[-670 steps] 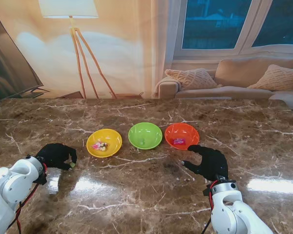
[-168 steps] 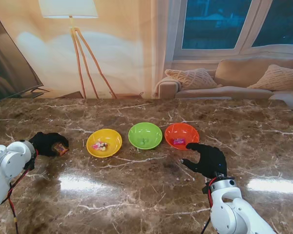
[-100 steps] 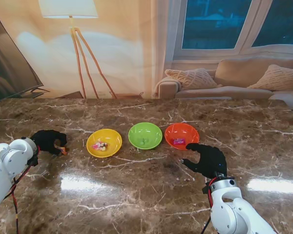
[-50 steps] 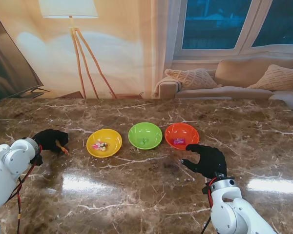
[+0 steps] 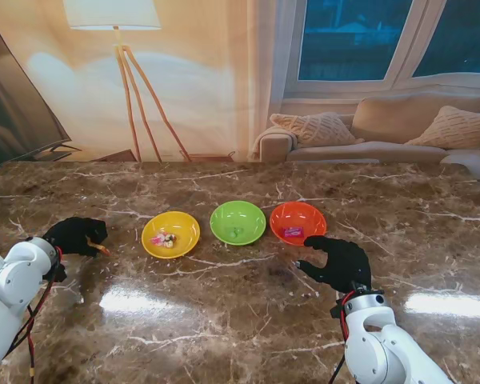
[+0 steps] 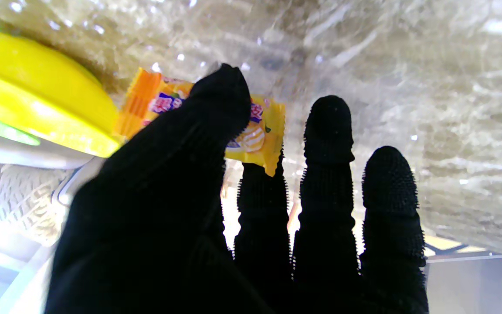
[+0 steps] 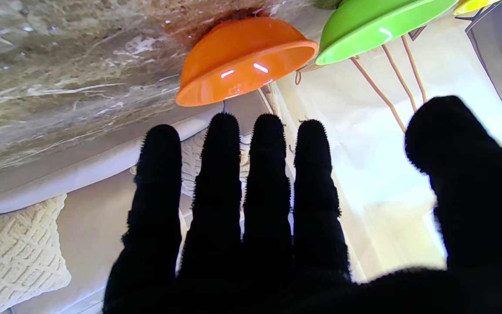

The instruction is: Portion candies into small dishes

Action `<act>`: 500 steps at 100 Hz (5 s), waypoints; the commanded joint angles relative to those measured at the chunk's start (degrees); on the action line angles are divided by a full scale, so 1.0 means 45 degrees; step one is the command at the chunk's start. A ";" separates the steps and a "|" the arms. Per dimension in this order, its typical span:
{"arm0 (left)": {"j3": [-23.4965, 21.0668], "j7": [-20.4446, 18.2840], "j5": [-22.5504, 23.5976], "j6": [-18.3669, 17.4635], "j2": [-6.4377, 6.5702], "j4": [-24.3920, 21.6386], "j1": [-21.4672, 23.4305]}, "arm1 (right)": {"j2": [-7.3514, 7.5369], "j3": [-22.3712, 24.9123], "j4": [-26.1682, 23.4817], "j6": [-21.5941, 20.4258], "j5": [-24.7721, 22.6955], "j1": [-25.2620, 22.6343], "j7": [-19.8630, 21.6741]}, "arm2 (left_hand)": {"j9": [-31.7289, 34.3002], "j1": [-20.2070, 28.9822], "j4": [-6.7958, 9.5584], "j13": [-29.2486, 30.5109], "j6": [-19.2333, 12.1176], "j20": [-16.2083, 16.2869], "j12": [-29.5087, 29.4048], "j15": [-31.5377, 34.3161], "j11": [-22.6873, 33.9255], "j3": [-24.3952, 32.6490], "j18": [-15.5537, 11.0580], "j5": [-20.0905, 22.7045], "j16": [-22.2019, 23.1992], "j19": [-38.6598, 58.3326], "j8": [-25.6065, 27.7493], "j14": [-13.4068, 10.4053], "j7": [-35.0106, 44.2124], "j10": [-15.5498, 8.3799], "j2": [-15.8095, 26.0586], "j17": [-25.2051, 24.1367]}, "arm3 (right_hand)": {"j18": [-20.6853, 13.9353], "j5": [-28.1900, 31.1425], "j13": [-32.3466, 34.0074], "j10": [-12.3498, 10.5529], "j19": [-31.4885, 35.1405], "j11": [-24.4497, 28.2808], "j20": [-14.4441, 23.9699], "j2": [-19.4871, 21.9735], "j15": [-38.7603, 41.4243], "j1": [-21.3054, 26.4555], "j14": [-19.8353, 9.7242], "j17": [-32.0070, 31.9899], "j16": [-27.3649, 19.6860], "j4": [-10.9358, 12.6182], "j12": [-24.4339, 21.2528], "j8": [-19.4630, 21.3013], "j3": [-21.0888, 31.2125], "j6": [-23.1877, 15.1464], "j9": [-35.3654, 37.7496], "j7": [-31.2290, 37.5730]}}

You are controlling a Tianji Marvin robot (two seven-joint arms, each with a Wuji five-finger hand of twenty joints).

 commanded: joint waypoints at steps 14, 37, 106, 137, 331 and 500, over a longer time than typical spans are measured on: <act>-0.0692 0.0037 -0.0051 0.0117 -0.0104 -0.1782 0.0736 | -0.0055 0.0057 0.0007 0.0005 0.0034 -0.0145 -0.0025 | 0.0785 0.0088 0.0497 0.0138 -0.0298 -0.0105 0.0501 0.0425 0.0314 0.0756 0.0281 -0.0110 0.0245 0.0495 0.0503 0.0189 0.0406 -0.0234 0.0352 -0.0220 | 0.0004 0.0129 0.0190 0.0033 0.0369 0.0055 0.0093 0.0148 0.0059 -0.0373 0.0190 -0.0037 0.0289 -0.0158 0.0175 -0.0018 0.0112 -0.0194 0.0109 0.0058; -0.0425 -0.0631 -0.0846 0.0406 -0.0227 -0.4108 0.0887 | -0.0083 0.0156 0.0023 -0.0025 0.0038 -0.0220 -0.0211 | 0.0769 -0.0005 0.0527 0.0009 -0.0276 -0.0076 0.0568 0.0435 0.0221 0.0729 0.0430 -0.0203 0.0298 0.0449 0.0539 0.0289 0.0317 -0.0246 0.0444 -0.0382 | 0.0019 0.0120 0.0178 0.0040 0.0368 0.0043 0.0084 0.0128 0.0053 -0.0350 0.0202 -0.0046 0.0286 -0.0162 0.0176 -0.0022 0.0112 -0.0190 0.0096 0.0058; 0.6904 0.1108 -0.3735 0.3609 -0.1352 -0.3407 -0.3204 | -0.0119 0.0974 -0.0005 -0.0289 0.0033 -0.0654 -0.0467 | 0.0851 -0.0202 0.0658 -0.0489 -0.0245 0.0130 0.0609 0.0377 0.0000 0.0722 0.0744 -0.0315 0.0407 0.0238 0.0549 0.0495 0.0056 -0.0140 0.0448 -0.0878 | 0.0026 0.0124 0.0154 0.0042 0.0370 0.0036 0.0077 0.0164 0.0051 -0.0268 0.0193 -0.0068 0.0283 -0.0133 0.0176 -0.0023 -0.0203 -0.0190 0.0071 0.0066; 0.9845 0.2520 -0.5096 0.4184 -0.2465 -0.1224 -0.5188 | -0.0134 0.1129 0.0029 -0.0359 0.0023 -0.0722 -0.0585 | 0.0893 -0.0375 0.0707 -0.1616 -0.0201 0.0077 0.0598 0.0287 -0.0005 0.0891 0.0732 -0.0356 0.0734 -0.0845 0.0566 0.0572 -0.0047 -0.0144 0.0475 -0.2288 | 0.0043 0.0115 0.0155 0.0049 0.0372 0.0033 0.0080 0.0190 0.0050 -0.0233 0.0195 -0.0062 0.0282 -0.0101 0.0173 -0.0025 -0.0300 -0.0170 0.0061 0.0062; 1.3469 0.4140 -0.8463 0.2525 -0.7173 0.6808 -0.8714 | -0.0158 0.1633 0.0115 -0.0473 0.0008 -0.0958 -0.0755 | -0.4574 -0.2663 0.0263 -0.5877 0.2782 0.0071 -0.5549 -0.2068 0.1342 0.0129 0.0253 -0.2083 -0.2115 -0.6088 -0.5785 0.0885 -0.6639 0.1236 0.1737 -0.6278 | 0.0046 0.0121 0.0159 0.0060 0.0386 0.0045 0.0074 0.0120 0.0062 -0.0187 0.0196 -0.0067 0.0282 -0.0114 0.0176 -0.0028 -0.0299 -0.0157 0.0067 0.0070; 0.3996 0.4520 -0.3055 0.1274 -0.1471 -0.6222 0.3636 | 0.0089 0.1022 -0.1213 -0.0933 -0.0247 -0.0961 0.0715 | -0.8056 -0.4453 0.2008 -0.7890 0.4376 -0.5151 -0.8053 -0.4781 -0.0750 -0.4492 -0.2857 -0.2696 -0.6907 -0.7385 -1.0079 0.0012 -1.1742 0.2024 0.5353 -0.6277 | -0.0030 -0.0555 -0.0281 0.0063 -0.0033 -0.0547 -0.0144 0.0671 -0.0438 -0.0668 0.0163 -0.0192 -0.0009 0.0189 -0.0223 -0.0142 -0.1609 -0.0038 -0.0807 -0.0312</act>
